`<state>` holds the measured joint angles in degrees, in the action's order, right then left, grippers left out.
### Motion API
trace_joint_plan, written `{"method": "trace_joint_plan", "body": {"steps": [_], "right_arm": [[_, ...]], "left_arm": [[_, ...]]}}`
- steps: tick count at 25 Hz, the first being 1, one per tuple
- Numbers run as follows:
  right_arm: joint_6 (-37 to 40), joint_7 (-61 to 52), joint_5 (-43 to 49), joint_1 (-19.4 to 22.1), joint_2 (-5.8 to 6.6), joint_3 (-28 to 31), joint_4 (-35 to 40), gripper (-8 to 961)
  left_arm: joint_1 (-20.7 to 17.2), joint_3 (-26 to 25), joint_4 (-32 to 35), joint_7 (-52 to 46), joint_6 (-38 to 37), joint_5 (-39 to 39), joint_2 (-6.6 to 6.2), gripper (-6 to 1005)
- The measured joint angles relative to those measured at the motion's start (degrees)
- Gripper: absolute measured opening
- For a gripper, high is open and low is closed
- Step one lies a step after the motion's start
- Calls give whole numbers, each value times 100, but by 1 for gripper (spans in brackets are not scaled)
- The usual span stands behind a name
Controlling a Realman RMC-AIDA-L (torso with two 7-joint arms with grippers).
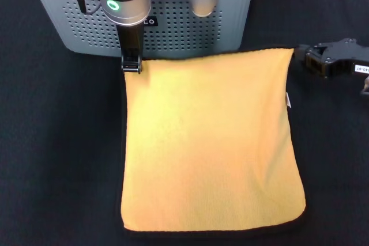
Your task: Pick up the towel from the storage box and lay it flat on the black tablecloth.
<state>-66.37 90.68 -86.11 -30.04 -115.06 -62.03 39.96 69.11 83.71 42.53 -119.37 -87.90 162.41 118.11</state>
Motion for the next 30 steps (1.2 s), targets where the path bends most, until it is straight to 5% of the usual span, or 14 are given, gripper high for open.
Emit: {"method": "trace_joint_plan", "body": {"steps": [5, 9, 18, 25, 30], "right_arm": [[152, -225, 36, -21, 28, 65, -7, 83], [184, -255, 48, -27, 15, 97, -12, 98], [187, -244, 5, 15, 20, 112, -7, 478], [172, -252, -9, 30, 26, 113, 28, 746], [-309, -89, -11, 107, 84, 112, 143, 747]], "left_arm": [[-61, 130, 152, -290, 183, 0, 13, 44], [-66, 94, 200, -304, 193, 1, 17, 148], [-57, 85, 230, -298, 169, 1, 48, 459], [-86, 12, 305, -312, 127, -1, 93, 548], [-494, -572, 1309, -179, -391, -454, 169, 546]]}}
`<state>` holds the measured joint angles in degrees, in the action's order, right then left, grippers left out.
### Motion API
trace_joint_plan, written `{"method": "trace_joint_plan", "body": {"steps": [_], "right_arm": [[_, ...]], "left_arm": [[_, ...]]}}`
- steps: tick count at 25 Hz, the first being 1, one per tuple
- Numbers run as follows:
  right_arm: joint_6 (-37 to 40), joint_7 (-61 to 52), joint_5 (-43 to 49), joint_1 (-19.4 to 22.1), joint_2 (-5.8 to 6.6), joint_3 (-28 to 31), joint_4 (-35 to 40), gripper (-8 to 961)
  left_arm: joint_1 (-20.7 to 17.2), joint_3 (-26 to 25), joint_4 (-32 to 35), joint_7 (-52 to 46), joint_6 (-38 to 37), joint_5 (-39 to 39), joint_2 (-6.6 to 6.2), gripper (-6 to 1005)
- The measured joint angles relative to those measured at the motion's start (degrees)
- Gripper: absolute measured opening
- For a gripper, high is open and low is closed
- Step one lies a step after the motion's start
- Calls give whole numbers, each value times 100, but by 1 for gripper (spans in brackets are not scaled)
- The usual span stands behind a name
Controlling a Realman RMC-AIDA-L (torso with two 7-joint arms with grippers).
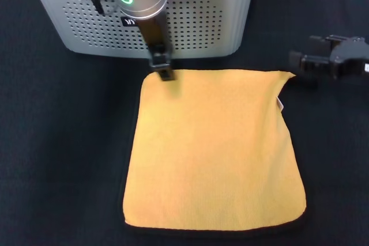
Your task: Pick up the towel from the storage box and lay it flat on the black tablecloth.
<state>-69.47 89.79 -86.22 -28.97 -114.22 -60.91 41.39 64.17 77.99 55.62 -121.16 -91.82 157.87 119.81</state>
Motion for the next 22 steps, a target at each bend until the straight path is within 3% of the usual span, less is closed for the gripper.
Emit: {"method": "trace_joint_plan", "body": {"steps": [4, 6, 9, 11, 14, 18, 22], "right_arm": [[-1033, 524, 15, 306, 98, 1, 365, 748], [-1492, 761, 21, 630, 101, 0, 669, 749], [-2225, 1106, -121, 1173, 8, 26, 1086, 750], [-2622, 1193, -232, 1365, -45, 25, 1222, 750], [-3005, 1250, -483, 1442, -66, -127, 1241, 751], [-3086, 1466, -1050, 1412, -72, -664, 1251, 785], [-2995, 1584, -1342, 1131, -101, -1014, 1199, 833]], "left_arm": [[-896, -343, 1476, 226, -385, -1501, -4, 547], [-1716, -578, 2196, 659, -461, -2785, -35, 547], [-2742, -1012, 2453, 1497, -647, -4601, -106, 547], [-3277, -1353, 2024, 1921, -831, -5664, -144, 548], [-3740, -1813, 1160, 2604, -1263, -6425, -181, 549], [-4122, -2347, -28, 3879, -1915, -6674, -312, 551], [-4265, -2453, -960, 4669, -2127, -6656, -570, 553]]}}
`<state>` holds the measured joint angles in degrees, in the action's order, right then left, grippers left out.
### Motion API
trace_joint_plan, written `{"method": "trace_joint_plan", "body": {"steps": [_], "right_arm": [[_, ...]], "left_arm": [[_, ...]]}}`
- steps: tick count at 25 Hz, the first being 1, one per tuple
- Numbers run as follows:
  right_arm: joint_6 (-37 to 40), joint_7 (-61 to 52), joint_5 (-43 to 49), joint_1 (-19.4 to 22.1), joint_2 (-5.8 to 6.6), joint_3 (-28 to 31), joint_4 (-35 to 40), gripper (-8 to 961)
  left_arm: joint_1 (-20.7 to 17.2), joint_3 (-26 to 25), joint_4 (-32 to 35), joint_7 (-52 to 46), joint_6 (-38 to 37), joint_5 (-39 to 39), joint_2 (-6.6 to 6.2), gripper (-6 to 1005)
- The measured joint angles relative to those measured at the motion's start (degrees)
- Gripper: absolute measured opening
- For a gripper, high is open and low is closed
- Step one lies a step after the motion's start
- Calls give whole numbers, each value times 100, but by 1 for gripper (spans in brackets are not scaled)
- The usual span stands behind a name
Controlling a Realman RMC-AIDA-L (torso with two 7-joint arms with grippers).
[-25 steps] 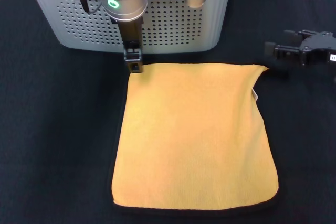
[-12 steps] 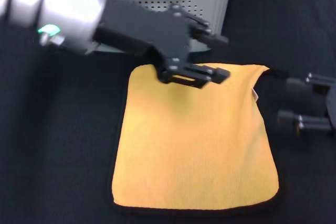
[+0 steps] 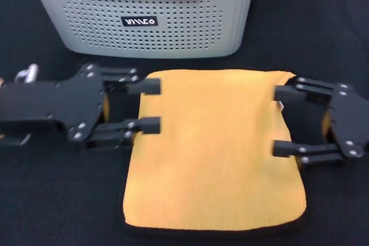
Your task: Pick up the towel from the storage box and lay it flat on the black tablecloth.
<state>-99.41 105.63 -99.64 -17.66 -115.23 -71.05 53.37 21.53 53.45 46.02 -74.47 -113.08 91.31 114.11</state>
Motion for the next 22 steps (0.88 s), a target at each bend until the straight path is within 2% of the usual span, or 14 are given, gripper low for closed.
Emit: {"method": "trace_joint_plan", "body": {"steps": [3, 6, 10, 15, 22], "right_arm": [[166, 48, -171, -178, -20, -379, -58, 872], [358, 54, -227, -338, -70, -776, -99, 871], [578, 48, -499, -455, -94, -1317, -140, 869], [701, 57, -808, -418, -96, -1614, -143, 868], [702, 62, -829, -323, -87, -1725, -143, 868]], "left_arm": [[-31, -24, -437, 366, -7, 46, -182, 554], [-56, -27, -710, 596, -14, 121, -329, 555], [-127, -49, -860, 822, -51, 128, -428, 556], [-245, -70, -894, 1050, -157, 76, -425, 557], [-251, -77, -917, 1050, -179, 68, -377, 558]]}}
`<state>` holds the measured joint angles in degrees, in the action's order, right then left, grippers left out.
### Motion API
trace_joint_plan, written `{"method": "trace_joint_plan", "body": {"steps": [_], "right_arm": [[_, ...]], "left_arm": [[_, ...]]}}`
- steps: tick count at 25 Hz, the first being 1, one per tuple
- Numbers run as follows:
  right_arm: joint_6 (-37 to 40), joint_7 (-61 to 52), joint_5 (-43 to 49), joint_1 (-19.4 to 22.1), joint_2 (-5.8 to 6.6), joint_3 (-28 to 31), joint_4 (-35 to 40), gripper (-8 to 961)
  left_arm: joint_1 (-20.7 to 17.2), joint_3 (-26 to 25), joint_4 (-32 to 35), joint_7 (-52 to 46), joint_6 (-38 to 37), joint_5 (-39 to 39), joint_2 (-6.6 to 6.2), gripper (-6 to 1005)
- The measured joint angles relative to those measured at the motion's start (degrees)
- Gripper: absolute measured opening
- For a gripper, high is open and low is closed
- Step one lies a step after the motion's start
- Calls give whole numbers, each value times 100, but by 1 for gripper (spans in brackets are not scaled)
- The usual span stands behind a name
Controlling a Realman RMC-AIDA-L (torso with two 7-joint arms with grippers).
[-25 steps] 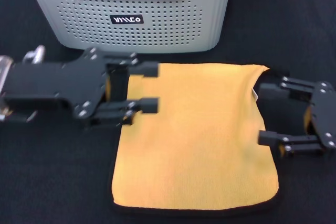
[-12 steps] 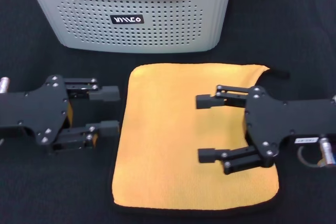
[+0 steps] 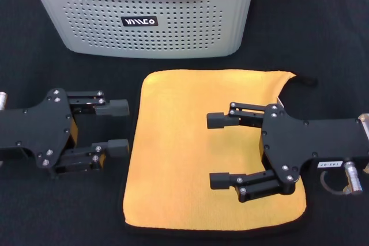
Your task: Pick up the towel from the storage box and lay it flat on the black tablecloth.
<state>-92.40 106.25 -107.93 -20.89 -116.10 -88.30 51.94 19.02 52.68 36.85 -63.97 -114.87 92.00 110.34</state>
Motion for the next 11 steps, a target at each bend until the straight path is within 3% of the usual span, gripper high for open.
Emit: {"method": "trace_joint_plan", "body": {"steps": [11], "right_arm": [[7, 34, -7, 12, 9, 25, -4, 868]], "left_arm": [[-12, -245, -8, 61, 0, 19, 84, 558]]}}
